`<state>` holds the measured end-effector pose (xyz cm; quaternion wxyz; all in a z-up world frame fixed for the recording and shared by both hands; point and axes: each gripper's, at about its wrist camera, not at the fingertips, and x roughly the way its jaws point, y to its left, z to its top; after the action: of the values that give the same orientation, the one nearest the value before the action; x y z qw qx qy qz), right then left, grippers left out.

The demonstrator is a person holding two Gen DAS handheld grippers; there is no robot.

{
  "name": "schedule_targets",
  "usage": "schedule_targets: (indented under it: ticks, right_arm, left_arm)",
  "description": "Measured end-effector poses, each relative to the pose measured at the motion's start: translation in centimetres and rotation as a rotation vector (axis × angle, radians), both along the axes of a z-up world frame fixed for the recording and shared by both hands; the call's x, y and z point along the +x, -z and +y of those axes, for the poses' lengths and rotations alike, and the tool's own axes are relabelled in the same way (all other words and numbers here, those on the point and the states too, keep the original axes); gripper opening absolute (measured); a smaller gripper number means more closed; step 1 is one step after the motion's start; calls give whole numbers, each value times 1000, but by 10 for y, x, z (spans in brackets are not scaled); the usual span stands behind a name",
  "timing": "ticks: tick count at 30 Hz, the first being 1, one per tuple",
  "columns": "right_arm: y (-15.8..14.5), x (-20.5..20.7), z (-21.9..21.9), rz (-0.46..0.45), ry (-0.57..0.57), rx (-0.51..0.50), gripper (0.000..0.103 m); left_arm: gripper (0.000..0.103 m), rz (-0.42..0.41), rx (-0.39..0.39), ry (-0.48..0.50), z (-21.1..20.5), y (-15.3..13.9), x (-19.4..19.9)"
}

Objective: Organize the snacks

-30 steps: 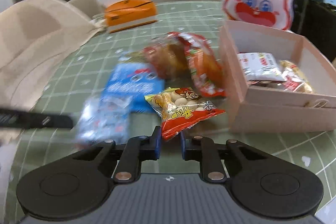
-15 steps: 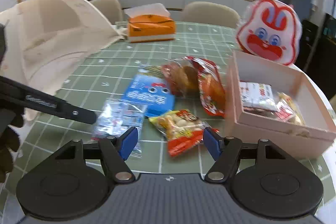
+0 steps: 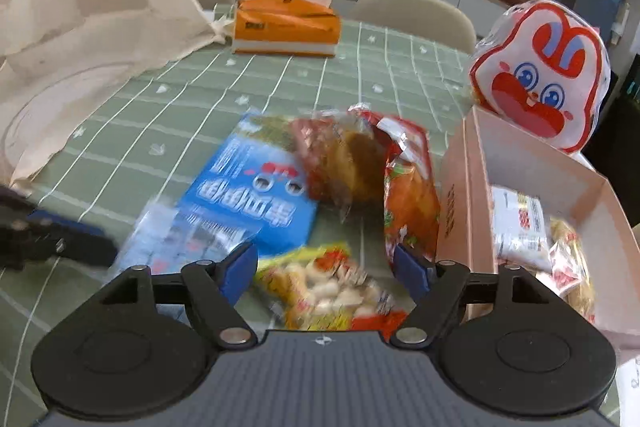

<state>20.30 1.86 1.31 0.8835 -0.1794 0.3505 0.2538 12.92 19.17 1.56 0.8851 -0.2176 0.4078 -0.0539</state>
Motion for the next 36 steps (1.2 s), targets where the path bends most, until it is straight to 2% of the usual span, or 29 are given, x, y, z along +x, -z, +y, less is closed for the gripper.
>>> schedule_targets:
  ticks: [4,8,14,18,23,24,25,27,33,36]
  right_arm:
    - [4,-7,-9,21,38,34,76]
    - [5,-6,-25,83,105,122,76]
    - [-2,-29,-33,211,43,235,74]
    - [-4,-42,-25,65,38,148,74]
    - [6,-29,-28,88,76,151,74]
    - [6,-28,-31,89,83,155,71]
    - [7,-29,-36,99,89,167,62]
    - [6,-32,-49,91,113,182,55]
    - [10,-51,-94,45,158,201,54]
    - [16,-57,-112,5,158,207,60]
  left_arm:
    - [18,-4,0,-1,0,1,0]
    - [18,-14,-16,3,1,-1,-1]
    - [18,-31,-12,26,-2,-3,-3]
    - [18,-30,-1,28,-4,-2,-3]
    - [18,-41,-4,32,-2,-5,-4]
    - [18,-47,-7,32,-2,-7,-5]
    - [18,-55,-8,31,0,-9,-6]
    - [18,-78,0,28,2,-14,-8]
    - [18,-155,98,35,-2,-32,-12]
    - [18,-172,169,62,-20,-34,-12]
